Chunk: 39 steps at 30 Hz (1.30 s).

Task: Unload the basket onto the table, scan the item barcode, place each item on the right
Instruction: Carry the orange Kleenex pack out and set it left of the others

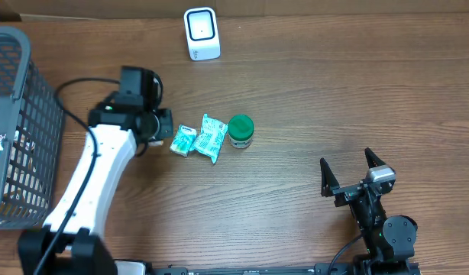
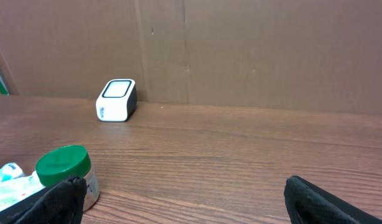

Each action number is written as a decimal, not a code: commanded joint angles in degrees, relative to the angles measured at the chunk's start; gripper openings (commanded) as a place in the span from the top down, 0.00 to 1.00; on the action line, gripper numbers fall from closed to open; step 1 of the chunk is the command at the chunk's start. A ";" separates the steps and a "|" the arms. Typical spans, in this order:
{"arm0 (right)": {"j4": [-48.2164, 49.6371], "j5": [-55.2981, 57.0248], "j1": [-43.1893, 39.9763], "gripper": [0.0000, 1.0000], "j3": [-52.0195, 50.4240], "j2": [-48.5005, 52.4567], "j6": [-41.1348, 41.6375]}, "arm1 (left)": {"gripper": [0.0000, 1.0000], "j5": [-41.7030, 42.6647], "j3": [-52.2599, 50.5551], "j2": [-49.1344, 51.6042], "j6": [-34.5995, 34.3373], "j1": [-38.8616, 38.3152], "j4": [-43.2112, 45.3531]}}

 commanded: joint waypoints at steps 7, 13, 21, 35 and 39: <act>0.28 -0.26 -0.11 0.00 -0.61 -0.57 0.22 | 0.96 0.26 -2.71 7.93 -2.82 -0.59 5.05; 0.28 -0.26 -0.11 0.00 -0.61 -0.57 0.22 | 0.89 0.48 -2.71 9.55 -4.26 -0.70 7.63; 0.28 -0.26 -0.11 0.00 -0.61 -0.57 0.22 | 0.38 3.32 -1.07 9.11 -4.31 -0.46 7.76; 0.28 -0.26 -0.11 0.00 -0.61 -0.57 0.22 | 0.39 4.09 31.91 1.07 2.23 1.25 -13.31; 0.28 -0.26 -0.11 0.00 -0.61 -0.57 0.22 | 0.28 1.01 42.29 -0.83 2.34 5.05 -19.43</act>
